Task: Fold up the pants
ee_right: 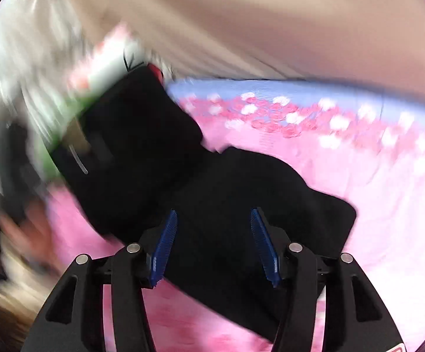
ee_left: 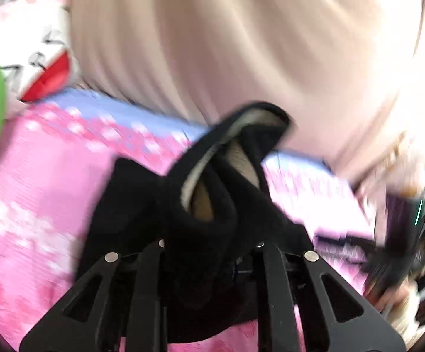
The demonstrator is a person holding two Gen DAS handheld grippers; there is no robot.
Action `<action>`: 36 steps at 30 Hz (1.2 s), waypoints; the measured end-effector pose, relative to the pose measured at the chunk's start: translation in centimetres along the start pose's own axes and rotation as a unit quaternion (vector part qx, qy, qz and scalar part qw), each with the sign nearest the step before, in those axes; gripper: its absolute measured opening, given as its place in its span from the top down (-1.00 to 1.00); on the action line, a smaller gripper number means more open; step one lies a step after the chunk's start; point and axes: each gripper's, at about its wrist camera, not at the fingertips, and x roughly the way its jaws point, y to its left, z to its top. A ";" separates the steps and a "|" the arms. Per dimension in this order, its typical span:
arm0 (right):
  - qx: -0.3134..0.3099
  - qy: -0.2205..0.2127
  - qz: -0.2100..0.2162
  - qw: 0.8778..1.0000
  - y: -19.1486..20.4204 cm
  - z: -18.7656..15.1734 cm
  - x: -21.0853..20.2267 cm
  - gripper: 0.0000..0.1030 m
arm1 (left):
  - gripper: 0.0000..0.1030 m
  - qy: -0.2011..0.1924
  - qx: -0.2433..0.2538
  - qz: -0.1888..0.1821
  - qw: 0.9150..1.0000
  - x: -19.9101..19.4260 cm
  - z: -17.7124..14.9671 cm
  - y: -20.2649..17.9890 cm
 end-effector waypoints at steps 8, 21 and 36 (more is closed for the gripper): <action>-0.175 0.039 -0.056 0.982 9.0 -0.2 10.7 -0.28 | 0.68 -0.034 0.017 0.045 0.998 -3.4 2.9 -0.1; -0.141 0.083 0.103 0.981 14.0 2.7 15.0 0.40 | 0.67 -0.073 0.034 0.061 0.995 -6.1 5.3 0.3; -0.015 0.054 0.045 0.997 2.2 4.9 13.2 0.31 | 0.66 -0.046 0.056 0.058 0.996 -4.7 4.5 -0.5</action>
